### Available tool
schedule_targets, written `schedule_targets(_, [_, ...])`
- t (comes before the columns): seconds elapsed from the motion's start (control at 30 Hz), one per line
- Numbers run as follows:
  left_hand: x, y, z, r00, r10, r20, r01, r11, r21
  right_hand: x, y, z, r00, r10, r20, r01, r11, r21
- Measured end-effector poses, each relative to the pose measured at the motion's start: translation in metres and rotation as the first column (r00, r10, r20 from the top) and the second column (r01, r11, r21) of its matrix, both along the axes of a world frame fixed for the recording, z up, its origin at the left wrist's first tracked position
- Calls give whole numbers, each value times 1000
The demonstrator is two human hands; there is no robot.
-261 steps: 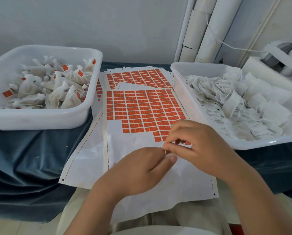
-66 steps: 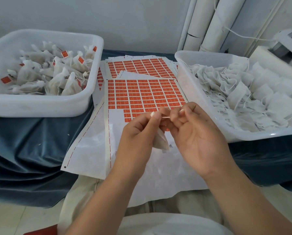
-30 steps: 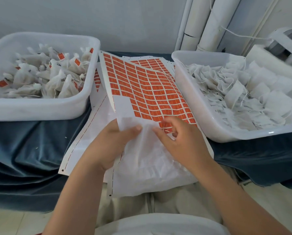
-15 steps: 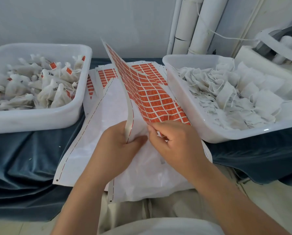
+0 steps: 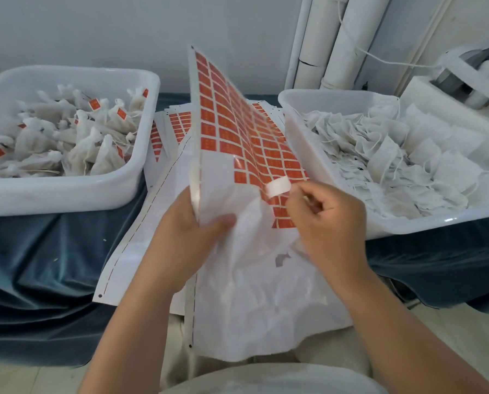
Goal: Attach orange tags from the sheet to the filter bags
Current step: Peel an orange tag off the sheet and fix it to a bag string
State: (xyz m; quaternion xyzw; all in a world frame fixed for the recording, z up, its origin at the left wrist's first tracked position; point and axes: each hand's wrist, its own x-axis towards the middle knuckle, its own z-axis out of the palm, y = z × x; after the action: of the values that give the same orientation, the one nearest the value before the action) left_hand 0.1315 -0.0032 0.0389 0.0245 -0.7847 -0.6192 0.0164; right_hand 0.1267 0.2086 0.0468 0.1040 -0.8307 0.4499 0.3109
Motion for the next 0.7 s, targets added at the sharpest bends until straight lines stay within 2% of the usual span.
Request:
schedule_targets(0.07, [-4,-1,-2,985,173,22,-169,979,-111,1,2,6,999,-20,50,25,994,-111])
schedule_targets(0.1, [-4,0,-1,968,247,-30,-248,943,-220,2,3,8,995,7,99,12,983,-183])
schedule_targets(0.17, [0,5,-4,917,269,-294,-383,797,-466,4,1,12,969,128,212,-36,920,-391])
schedule_targets(0.2, [4,9,-3,884,236,-404,-433,740,-515,5,-1,12,947,200,250,-54,870,-490])
schedule_targets(0.23, [6,14,-2,867,211,-451,-448,727,-521,6,-2,12,926,262,270,-69,823,-564])
schedule_targets(0.27, [8,19,1,886,191,-423,-400,775,-488,7,-4,12,908,314,278,-85,787,-612])
schedule_targets(0.3, [10,26,4,936,157,-314,-284,865,-414,7,-6,10,888,361,286,-102,759,-643])
schedule_targets(0.33, [12,32,8,983,91,-158,-132,954,-268,7,-8,8,868,399,295,-113,737,-666])
schedule_targets(0.37, [15,38,13,1000,10,-21,-11,999,-38,8,-10,7,852,427,303,-118,720,-683])
schedule_targets(0.4, [18,42,17,994,-70,86,51,978,202,9,-12,6,842,442,310,-118,712,-692])
schedule_targets(0.43, [19,45,18,979,-132,156,60,916,396,9,-13,5,838,444,316,-117,713,-691])
schedule_targets(0.47, [19,46,17,970,-157,187,41,859,510,10,-15,4,839,440,322,-115,720,-684])
schedule_targets(0.57, [18,45,14,975,-87,205,-53,804,592,11,-16,3,841,450,299,-142,718,-682])
schedule_targets(0.7, [17,41,12,992,94,84,-123,866,485,8,-13,3,770,562,304,-202,666,-718])
